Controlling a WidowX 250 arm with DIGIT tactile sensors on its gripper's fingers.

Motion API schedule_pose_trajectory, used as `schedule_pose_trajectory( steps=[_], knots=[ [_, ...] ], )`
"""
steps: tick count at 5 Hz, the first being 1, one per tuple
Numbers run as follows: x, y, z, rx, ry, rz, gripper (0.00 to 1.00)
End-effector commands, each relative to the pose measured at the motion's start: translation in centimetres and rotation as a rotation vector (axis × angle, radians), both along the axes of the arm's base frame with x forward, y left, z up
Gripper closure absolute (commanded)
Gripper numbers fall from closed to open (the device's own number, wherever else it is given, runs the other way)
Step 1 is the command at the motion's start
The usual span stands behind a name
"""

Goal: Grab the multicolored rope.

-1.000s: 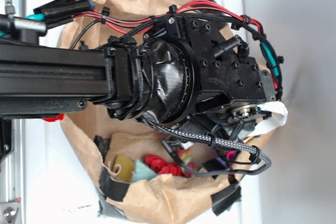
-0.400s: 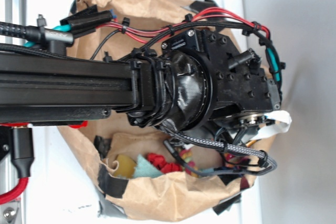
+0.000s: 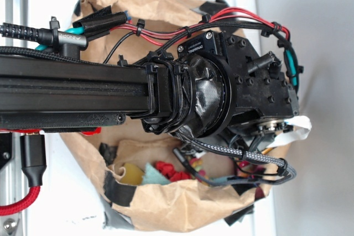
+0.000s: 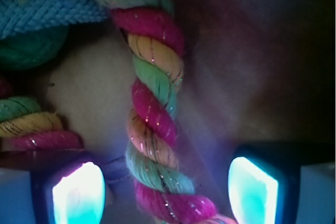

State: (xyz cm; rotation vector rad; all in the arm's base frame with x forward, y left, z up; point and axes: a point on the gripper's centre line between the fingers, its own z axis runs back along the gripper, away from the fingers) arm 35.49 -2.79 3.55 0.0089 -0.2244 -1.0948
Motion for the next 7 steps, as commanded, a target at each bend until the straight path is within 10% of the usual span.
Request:
schedule_pose_trajectory(
  steps=[1, 6, 7],
  knots=[
    [1.2, -3.0, 0.7, -0.018, -0.054, -0.069, 1.0],
    [1.1, -2.3, 1.6, -0.024, -0.044, 0.008, 1.0],
    [0.2, 1.4, 6.0, -0.174, -0.063, 0.261, 1.0]
  ],
)
